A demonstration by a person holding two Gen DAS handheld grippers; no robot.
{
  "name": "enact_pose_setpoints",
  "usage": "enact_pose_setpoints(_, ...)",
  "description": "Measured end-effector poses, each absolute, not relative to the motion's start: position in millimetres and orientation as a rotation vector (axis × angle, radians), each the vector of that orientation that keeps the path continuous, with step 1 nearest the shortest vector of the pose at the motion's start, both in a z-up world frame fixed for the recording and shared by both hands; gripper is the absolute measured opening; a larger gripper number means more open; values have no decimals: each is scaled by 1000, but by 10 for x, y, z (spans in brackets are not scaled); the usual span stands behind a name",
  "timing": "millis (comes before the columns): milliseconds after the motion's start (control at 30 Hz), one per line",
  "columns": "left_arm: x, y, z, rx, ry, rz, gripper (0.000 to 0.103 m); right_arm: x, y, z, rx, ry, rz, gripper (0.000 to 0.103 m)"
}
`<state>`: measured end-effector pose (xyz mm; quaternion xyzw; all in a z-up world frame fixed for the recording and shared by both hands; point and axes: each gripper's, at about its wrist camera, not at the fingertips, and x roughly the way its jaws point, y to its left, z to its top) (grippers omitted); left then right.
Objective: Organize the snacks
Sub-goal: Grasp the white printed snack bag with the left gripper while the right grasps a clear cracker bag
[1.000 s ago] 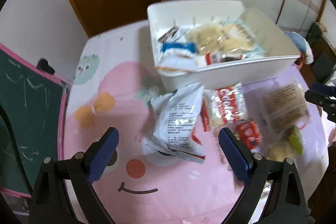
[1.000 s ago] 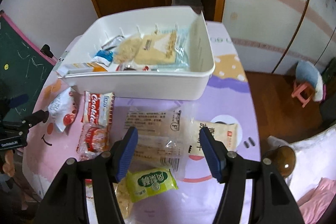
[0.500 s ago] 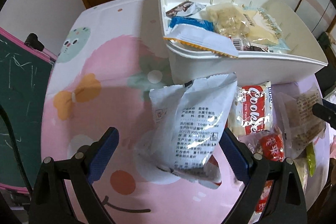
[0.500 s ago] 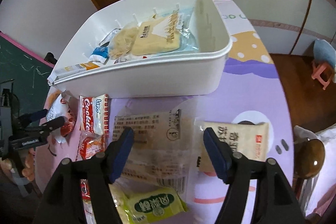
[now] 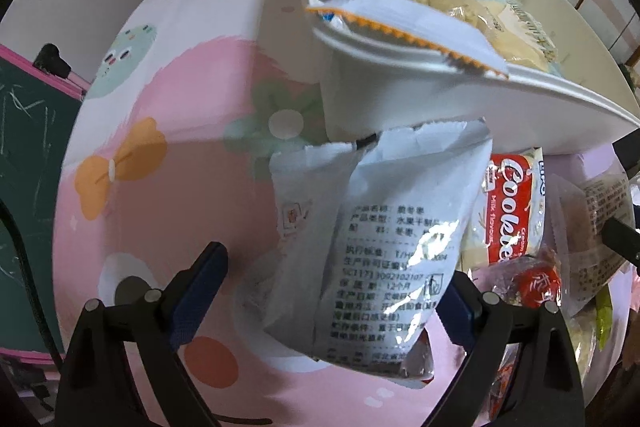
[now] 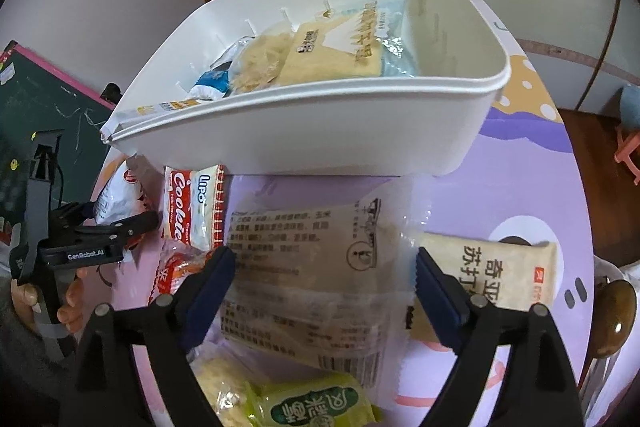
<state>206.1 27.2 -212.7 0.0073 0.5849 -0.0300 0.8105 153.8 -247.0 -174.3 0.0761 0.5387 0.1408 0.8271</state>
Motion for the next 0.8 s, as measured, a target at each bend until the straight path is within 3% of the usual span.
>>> enact_pose_setpoints(100,2039,259,-2113,27,1233,-74,71,1530,-2431,-1733,154,1137,303,84)
enact_pose_setpoints(267,1961,267,-2030,19,1230,-53,47,1438,-2356,-1571,126,1095,334,57)
enact_pose_setpoints(333,1888,277,-1981,2,1229,-43,46,1380,-2294,-1466,98,1067,335,48)
enact_pose_setpoints(433,1744,265,-1831,1,1200,-40,45,1291,-2201,-1336,47,1026,334,43)
enact_pose_setpoints(800,1152,247,-864,51,939,-34,45,887,-1951,-813,-82,910,320,35)
